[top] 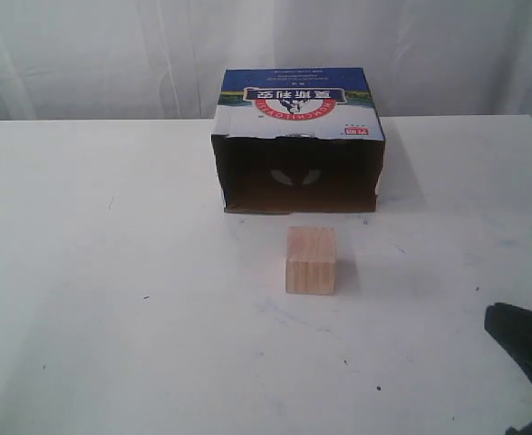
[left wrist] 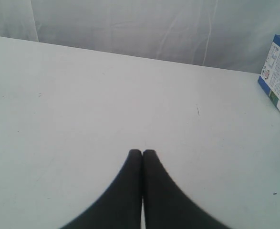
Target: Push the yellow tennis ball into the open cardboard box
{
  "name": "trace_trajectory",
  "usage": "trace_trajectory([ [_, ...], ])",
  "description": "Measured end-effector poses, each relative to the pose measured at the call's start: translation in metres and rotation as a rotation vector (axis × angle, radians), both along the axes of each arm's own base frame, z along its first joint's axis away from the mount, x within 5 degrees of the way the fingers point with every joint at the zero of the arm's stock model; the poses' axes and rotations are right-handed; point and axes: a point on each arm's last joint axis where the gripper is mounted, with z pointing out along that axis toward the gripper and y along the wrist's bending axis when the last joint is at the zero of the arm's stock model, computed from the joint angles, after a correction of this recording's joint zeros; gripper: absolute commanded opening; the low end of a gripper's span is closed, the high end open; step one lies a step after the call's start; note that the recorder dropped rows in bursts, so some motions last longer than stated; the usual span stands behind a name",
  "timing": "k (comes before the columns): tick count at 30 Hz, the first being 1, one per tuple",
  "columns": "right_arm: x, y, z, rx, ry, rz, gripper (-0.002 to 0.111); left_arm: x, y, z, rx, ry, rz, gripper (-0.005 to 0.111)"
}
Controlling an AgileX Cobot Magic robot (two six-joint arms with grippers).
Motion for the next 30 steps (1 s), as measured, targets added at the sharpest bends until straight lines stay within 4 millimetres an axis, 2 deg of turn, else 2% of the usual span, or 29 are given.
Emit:
trace_trajectory([
  [8, -0.014, -0.015, -0.025, 0.065, -0.052, -0.090, 0.000, 0.000, 0.000, 0.000, 0.000, 0.000, 0.000, 0.000],
  [14, -0.021, -0.020, -0.024, 0.094, -0.105, -0.120, 0.000, 0.000, 0.000, 0.000, 0.000, 0.000, 0.000, 0.000],
  [30, -0.025, -0.024, -0.030, 0.066, -0.053, -0.137, 0.000, 0.000, 0.000, 0.000, 0.000, 0.000, 0.000, 0.000],
])
